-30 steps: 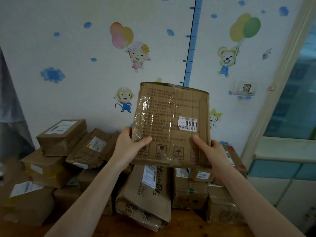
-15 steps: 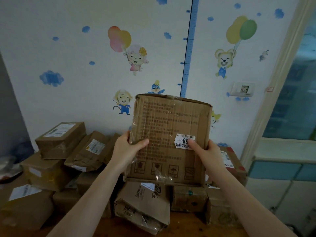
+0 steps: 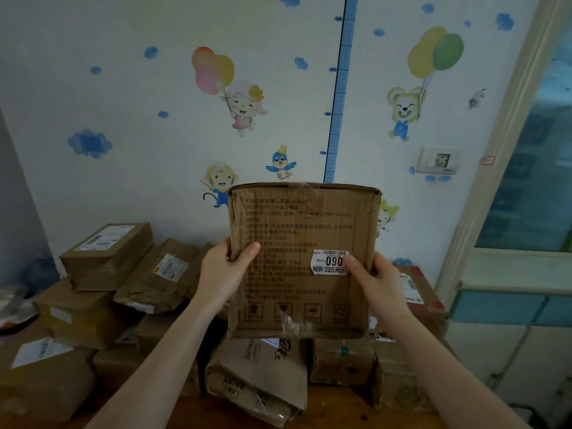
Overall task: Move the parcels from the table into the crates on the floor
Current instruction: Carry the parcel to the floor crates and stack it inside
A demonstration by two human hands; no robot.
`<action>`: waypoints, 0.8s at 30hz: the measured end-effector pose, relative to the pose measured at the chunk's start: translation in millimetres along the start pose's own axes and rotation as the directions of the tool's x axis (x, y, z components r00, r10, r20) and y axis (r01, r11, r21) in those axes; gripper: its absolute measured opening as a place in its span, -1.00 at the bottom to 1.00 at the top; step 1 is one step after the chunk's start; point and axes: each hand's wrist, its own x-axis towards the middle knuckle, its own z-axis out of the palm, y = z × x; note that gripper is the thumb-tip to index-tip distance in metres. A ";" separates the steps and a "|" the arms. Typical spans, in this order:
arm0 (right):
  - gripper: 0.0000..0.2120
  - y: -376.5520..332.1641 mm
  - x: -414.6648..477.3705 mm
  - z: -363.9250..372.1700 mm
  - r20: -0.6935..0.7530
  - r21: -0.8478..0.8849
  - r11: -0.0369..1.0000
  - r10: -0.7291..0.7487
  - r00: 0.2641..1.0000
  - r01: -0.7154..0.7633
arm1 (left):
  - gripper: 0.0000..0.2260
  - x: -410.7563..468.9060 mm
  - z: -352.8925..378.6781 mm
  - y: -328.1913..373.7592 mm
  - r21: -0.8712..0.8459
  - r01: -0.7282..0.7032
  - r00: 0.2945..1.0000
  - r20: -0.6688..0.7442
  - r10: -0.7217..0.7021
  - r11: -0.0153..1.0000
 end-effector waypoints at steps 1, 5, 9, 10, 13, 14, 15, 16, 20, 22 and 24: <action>-0.86 -2.4 -0.1 -0.2 0.003 0.042 0.999 0.012 1.000 -0.012 | -0.83 -0.2 -0.1 -1.7 -0.010 0.003 1.000 -0.004 -0.003 1.000; -0.83 -13.9 5.9 -0.7 -0.033 0.203 0.979 0.036 0.999 -0.029 | -0.82 -3.5 4.1 -4.5 -0.002 -0.018 0.999 0.035 0.018 1.000; -0.96 -12.4 10.8 -1.7 -0.086 0.082 0.996 -0.017 0.996 0.024 | -0.74 -4.5 4.6 -7.0 0.006 -0.026 0.999 0.037 0.026 1.000; -0.96 -11.1 11.1 -2.7 -0.096 0.087 0.996 -0.011 0.995 0.020 | -0.72 -4.8 3.7 -7.0 -0.007 -0.022 0.998 0.051 0.022 1.000; -0.95 -9.9 11.1 -5.6 -0.100 0.081 0.997 0.009 0.995 -0.001 | -0.65 -4.7 2.0 -2.8 -0.045 0.006 0.995 0.103 -0.001 0.999; -0.95 -9.5 10.5 -5.6 -0.091 0.065 0.998 0.005 0.996 0.001 | -0.62 -4.1 1.8 -0.1 -0.073 0.020 0.995 0.104 -0.013 0.997; -0.92 -9.2 9.3 -5.4 -0.080 0.047 0.999 0.002 0.997 0.002 | -0.55 -3.3 1.7 2.6 -0.107 0.034 0.995 0.097 -0.024 0.994; -0.89 -9.2 7.9 -5.3 -0.069 0.031 1.000 0.000 0.998 0.002 | -0.46 -1.6 2.2 4.7 -0.129 0.034 0.996 0.085 -0.023 0.991; -0.88 -14.1 5.1 -7.0 -0.034 0.051 0.998 0.023 0.999 -0.021 | -0.56 2.1 4.0 8.9 -0.076 -0.010 0.999 0.051 0.014 0.997; -0.74 -18.1 5.1 -8.2 -0.032 0.081 0.996 0.039 0.999 -0.037 | -0.66 2.2 7.0 11.4 -0.050 -0.013 0.999 0.046 0.015 0.999; -0.61 -22.2 6.2 -9.3 -0.038 0.092 0.994 0.056 0.998 -0.052 | -0.67 0.9 9.4 13.6 -0.043 0.001 0.999 0.052 0.001 0.999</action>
